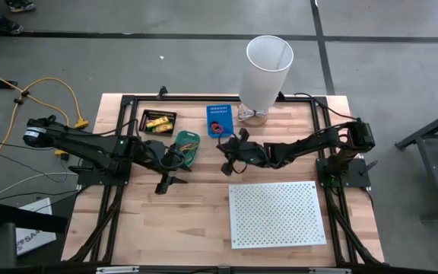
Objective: Pick & Place Office Desk Supplies
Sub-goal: Put the purple spring keychain into the blue bin
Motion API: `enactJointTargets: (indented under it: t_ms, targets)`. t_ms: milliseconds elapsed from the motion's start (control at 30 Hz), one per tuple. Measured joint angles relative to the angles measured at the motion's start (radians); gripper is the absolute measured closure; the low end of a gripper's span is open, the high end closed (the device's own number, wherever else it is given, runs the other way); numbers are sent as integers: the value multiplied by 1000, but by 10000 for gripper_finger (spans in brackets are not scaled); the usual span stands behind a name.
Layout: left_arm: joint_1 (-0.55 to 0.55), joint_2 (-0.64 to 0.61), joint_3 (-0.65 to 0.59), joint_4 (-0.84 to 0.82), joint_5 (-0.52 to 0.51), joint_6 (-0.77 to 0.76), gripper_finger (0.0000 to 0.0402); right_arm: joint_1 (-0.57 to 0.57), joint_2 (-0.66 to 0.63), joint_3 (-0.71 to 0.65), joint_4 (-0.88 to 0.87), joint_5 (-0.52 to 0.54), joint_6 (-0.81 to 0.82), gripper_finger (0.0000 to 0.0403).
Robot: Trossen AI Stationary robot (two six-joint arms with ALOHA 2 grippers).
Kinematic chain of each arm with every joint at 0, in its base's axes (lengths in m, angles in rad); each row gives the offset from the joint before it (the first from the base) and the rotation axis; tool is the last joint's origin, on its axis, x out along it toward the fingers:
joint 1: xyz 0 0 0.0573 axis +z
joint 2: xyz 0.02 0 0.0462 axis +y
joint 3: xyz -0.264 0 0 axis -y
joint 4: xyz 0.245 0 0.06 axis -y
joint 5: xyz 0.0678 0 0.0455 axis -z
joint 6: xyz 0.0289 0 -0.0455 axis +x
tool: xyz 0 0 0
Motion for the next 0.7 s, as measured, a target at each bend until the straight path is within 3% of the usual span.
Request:
enactJointTargets:
  t_ms: [333, 700]
  targets:
    - [0, 0, 0, 1, 0, 0, 195, -25, 14, 216, -289, 93, -10, 399]
    - [0, 0, 0, 5, 0, 0, 195, -114, 184, 548, -627, 70, 17, 399]
